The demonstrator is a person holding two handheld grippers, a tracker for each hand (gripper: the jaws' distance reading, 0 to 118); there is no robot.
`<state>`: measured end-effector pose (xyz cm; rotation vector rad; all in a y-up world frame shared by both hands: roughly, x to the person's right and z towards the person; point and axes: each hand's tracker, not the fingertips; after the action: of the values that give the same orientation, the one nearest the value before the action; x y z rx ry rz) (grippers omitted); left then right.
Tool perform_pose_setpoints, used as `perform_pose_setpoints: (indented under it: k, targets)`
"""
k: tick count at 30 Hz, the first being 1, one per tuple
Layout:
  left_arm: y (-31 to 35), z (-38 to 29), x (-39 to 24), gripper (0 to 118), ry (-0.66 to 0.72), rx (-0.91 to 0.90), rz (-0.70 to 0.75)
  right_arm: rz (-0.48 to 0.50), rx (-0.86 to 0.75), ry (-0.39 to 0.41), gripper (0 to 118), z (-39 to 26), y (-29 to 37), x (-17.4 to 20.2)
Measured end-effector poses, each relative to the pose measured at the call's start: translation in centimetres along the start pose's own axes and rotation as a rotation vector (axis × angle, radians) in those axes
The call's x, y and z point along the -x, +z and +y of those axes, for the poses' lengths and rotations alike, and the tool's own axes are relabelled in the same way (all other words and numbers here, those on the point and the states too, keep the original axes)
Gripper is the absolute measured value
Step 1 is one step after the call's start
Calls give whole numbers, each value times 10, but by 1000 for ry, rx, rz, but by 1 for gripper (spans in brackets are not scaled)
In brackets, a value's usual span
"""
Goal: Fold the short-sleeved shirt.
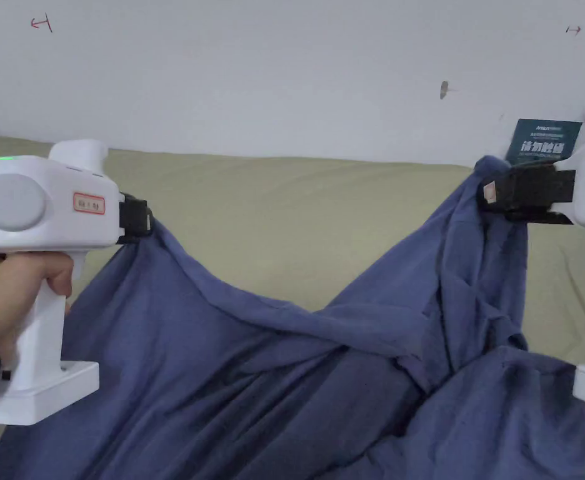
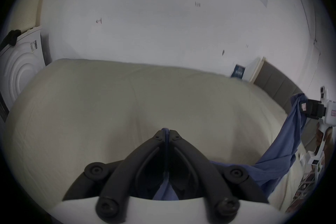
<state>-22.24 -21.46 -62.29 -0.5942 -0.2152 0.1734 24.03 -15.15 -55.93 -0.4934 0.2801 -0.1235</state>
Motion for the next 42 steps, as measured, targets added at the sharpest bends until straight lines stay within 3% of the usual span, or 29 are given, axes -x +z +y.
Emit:
perform_pose_setpoints:
  k: [13, 23, 26, 29, 31, 35, 37, 42]
  targets:
    - [103, 117, -17, 1, -47, -275, -18, -35, -155, 83, 7, 101, 48, 22]
    - [135, 194, -33, 1, -88, -392, 39, -77, -258, 148, 7, 170, 65, 47]
    - [152, 215, -37, 1, -82, -435, 70, -98, -307, 141, 6, 202, 66, 49]
    - [163, 235, -42, 1, -91, -457, 101, -98, -356, 58, 7, 235, 67, 45]
    - [172, 240, -42, 1, -85, -471, 115, -90, -382, 47, 6, 248, 73, 46]
    - [188, 232, -40, 1, -86, -491, 117, -62, -396, 92, 6, 247, 83, 44]
    - [196, 223, -33, 1, -90, -484, 89, 2, -362, 95, 6, 233, 88, 40]
    - [218, 172, -28, 1, -127, -442, 56, 42, -207, 169, 6, 176, 102, 41]
